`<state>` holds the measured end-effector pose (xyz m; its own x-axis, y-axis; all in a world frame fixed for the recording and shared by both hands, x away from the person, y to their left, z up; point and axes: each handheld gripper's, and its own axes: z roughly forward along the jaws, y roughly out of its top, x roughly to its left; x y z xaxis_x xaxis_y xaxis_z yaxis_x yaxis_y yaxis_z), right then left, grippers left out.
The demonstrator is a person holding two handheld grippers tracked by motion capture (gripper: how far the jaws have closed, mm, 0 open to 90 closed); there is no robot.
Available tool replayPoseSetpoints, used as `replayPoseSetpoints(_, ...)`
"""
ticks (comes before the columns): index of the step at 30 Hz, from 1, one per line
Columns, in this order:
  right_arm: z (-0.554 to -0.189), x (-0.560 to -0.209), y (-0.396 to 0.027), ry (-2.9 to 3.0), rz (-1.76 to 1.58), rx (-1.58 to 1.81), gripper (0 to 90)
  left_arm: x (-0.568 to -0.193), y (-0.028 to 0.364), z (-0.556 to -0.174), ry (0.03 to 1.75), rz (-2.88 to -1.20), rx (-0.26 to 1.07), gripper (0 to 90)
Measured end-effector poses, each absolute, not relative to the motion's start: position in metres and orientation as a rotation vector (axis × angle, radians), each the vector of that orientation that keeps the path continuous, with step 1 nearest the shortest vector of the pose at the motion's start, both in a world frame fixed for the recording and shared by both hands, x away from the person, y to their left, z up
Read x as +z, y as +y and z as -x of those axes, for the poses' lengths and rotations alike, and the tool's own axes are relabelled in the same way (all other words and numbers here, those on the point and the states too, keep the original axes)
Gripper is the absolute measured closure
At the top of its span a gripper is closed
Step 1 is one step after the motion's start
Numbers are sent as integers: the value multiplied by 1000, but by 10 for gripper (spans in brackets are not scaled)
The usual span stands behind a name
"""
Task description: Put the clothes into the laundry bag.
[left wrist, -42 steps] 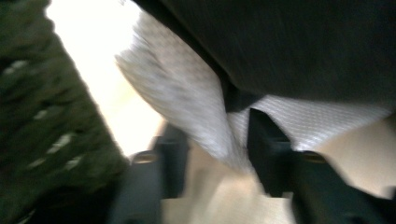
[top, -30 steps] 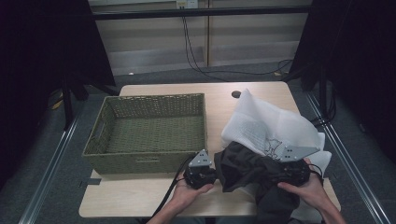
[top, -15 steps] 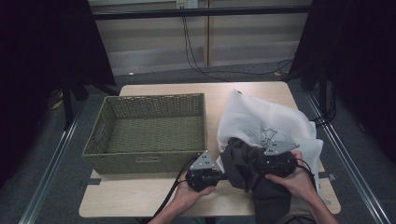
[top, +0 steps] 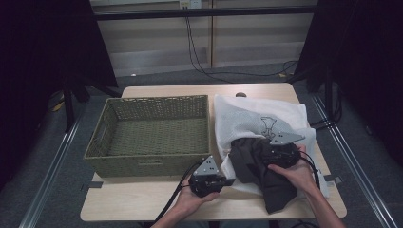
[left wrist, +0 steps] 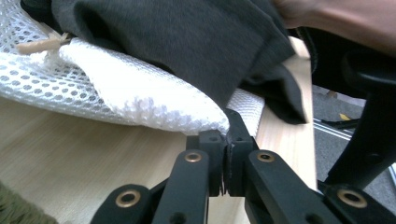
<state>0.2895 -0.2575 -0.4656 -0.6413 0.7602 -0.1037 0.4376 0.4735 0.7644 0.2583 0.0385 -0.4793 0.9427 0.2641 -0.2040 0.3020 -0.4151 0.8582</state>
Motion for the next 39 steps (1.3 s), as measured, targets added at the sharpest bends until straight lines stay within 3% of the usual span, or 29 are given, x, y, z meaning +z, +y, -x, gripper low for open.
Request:
replayPoseSetpoints(5,-274,-457,-260,2335,-982,1077,282,-482,40,-261,428,-2018,-54,874)
replayPoseSetpoints(16,-240,-438,-272,2332,-983,1233,161,-485,41,-265,443,-2025,-63,872)
replayPoseSetpoints(24,-230,-424,-268,2339,-927,1329,170,-482,41,-266,438,-2028,-48,872)
replayPoseSetpoints(33,-231,-406,-252,2310,-834,1433,243,-481,42,-266,449,-2012,-55,871)
replayPoseSetpoints(37,-239,-414,-235,2406,-817,1414,180,-481,42,-266,450,-2016,-52,872)
replayPoseSetpoints(39,-245,-423,-225,2446,-824,1404,103,-481,42,-266,451,-2016,-53,872)
